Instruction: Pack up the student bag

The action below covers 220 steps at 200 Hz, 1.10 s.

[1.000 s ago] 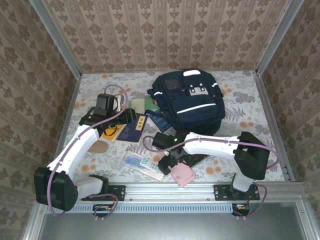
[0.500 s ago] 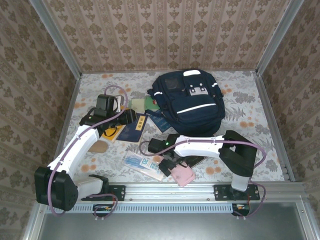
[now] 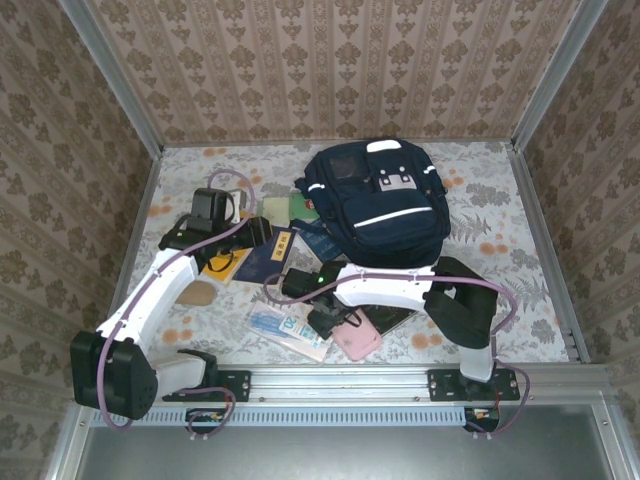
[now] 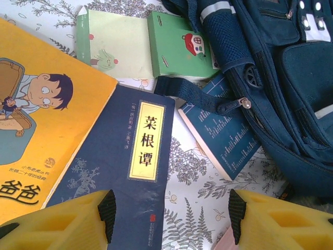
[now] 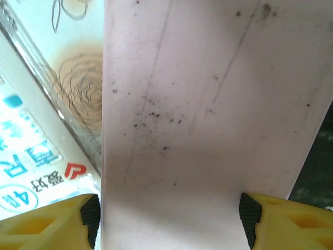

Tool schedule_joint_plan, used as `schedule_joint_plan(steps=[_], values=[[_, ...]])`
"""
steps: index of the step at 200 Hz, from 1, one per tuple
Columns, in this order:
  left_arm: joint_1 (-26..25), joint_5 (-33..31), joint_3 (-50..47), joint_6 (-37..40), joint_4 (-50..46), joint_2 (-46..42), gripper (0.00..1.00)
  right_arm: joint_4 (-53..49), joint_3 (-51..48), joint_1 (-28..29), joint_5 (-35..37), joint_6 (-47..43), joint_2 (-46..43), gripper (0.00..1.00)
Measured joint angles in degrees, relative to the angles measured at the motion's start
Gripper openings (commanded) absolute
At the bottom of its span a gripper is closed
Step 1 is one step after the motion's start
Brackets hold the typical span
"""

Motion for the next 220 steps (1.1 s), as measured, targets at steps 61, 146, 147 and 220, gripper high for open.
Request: schedule_joint_plan(steps=[61, 146, 147, 220], values=[[1.5, 0.9, -0.6, -0.9, 0.2, 0.1, 0.62, 1.4, 5.2, -3.6, -0.9, -3.9, 3.1, 1.00], [1.9, 2.8, -0.7, -1.9, 1.3, 1.6, 0.62, 1.5, 2.3, -4.5, -0.8, -4.5, 2.9, 1.00], [1.9, 2.8, -0.7, -1.9, 1.3, 1.6, 0.62, 1.5, 2.3, -4.5, -0.9, -4.5, 2.9, 1.00], [1.9, 3.5, -1.3, -1.9, 1.7, 1.9, 0.62, -2.1, 8.3, -6.4, -1.2, -6.0, 7.5, 1.00]])
